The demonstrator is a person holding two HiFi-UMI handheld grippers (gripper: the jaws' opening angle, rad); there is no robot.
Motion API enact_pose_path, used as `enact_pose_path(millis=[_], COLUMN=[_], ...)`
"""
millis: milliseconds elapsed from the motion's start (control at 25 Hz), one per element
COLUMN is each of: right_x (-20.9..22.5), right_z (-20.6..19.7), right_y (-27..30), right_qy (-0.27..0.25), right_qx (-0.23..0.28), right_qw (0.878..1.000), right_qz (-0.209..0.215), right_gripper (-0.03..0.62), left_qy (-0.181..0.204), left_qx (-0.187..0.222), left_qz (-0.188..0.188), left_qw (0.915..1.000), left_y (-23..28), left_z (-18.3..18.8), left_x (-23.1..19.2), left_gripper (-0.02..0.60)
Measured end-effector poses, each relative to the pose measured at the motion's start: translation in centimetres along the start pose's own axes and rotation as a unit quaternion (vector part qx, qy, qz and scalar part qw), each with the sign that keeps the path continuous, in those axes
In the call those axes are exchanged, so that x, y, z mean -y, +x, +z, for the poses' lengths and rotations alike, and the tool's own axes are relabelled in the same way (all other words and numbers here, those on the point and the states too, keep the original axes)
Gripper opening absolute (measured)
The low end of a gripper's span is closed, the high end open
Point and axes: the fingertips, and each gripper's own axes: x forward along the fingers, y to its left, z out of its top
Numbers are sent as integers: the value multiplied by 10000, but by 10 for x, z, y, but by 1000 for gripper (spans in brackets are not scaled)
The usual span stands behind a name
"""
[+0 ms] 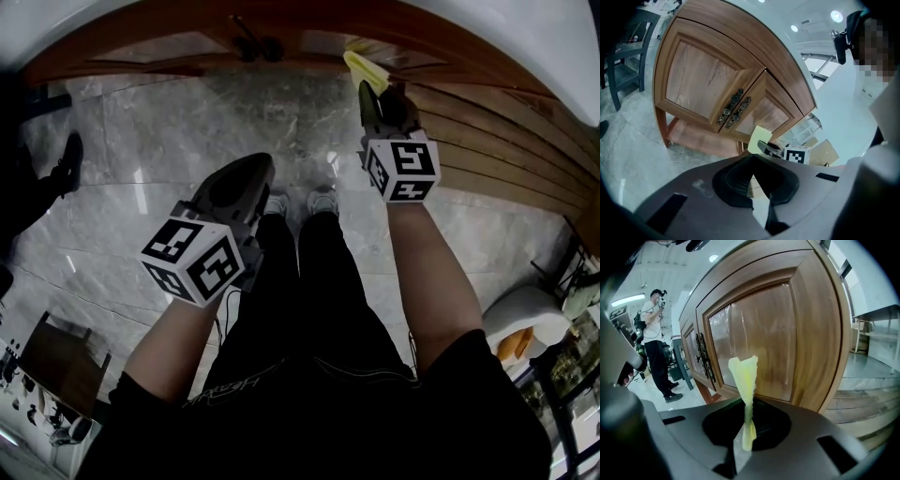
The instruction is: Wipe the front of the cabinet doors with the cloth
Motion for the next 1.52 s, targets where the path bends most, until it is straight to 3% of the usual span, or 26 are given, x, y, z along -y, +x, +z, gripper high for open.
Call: enact_pose_path(millis=[520,1000,1160,1360,1520], right_x=[65,110,103,56,3], right_z=[-15,-27,-10,27,73], right_y=[-40,-90,-121,-174,-225], right_qy=[214,407,333,773,304], right_qx=[31,5,83,-117,-234], right_qw=[9985,9972,9992,9935,9835], right_qz=[-502,-631,-226,831,1768], right_gripper=[41,41,41,41,41], left_qy=[200,245,313,427,822], left_qx=[-177,-180,-16,25,26], left_qz=[-118,-207,-197,-212,-397], left_qw=[9996,9993,9993,9989,9958], left_y=[25,48,44,20,-11], left_z=[-12,-25,-21,-11,9], left_x=[37,84,101,128,163], left_gripper=[6,6,6,6,6])
